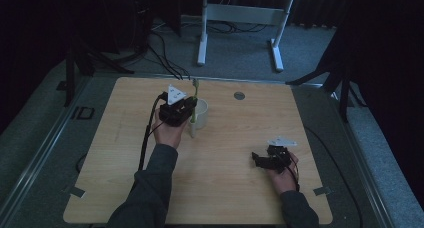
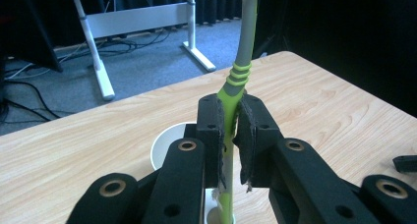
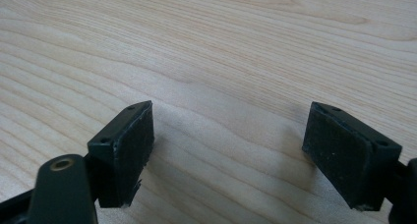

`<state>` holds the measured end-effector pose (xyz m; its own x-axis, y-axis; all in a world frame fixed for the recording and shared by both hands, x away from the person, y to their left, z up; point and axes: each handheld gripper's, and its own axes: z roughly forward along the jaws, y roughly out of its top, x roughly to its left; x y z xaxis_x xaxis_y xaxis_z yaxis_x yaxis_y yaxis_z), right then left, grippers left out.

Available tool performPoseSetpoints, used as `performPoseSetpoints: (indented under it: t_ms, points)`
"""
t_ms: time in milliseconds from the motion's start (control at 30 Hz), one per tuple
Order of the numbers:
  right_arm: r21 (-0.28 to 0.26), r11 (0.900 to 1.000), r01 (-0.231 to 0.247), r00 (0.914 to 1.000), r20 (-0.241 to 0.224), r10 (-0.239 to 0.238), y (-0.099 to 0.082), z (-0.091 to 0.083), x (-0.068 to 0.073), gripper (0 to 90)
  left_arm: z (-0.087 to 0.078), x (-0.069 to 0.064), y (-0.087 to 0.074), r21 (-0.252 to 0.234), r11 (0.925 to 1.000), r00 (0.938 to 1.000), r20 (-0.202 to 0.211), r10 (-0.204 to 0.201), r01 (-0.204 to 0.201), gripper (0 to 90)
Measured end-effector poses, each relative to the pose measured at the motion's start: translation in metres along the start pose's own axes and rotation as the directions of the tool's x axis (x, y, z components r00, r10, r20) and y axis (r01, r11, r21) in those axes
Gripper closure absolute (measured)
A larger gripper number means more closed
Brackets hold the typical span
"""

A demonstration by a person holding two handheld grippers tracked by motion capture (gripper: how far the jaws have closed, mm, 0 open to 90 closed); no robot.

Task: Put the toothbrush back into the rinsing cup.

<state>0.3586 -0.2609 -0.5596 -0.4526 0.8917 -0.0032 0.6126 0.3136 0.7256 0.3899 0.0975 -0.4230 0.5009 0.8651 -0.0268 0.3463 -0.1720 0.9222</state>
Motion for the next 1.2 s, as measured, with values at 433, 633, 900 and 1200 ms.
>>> performPoseSetpoints:
  t_ms: [433, 633, 900, 1200]
  points:
    - [-0.001, 1.0, 0.002, 1.0, 0.001, -0.002, 0.0, 0.0, 0.0, 19.0, 0.005, 0.003, -0.013, 0.04, 0.9992, 1.0, -0.004, 0.003, -0.003, 80.5]
    - [-0.001, 1.0, 0.002, 1.0, 0.001, -0.002, 0.0, 0.0, 0.0, 19.0, 0.005, 0.003, -0.016, 0.043, 0.9991, 1.0, -0.002, -0.002, 0.002, 80.1]
    - [0.0, 1.0, 0.001, 1.0, 0.001, -0.001, 0.0, 0.0, 0.0, 19.0, 0.008, 0.0, -0.026, 0.087, 0.9962, 0.9999, 0.011, 0.01, -0.011, 79.6]
    - [0.001, 1.0, 0.001, 1.0, 0.0, -0.001, 0.0, 0.0, 0.0, 19.0, 0.011, 0.0, -0.033, 0.138, 0.9904, 0.9978, 0.064, -0.018, 0.009, 65.0]
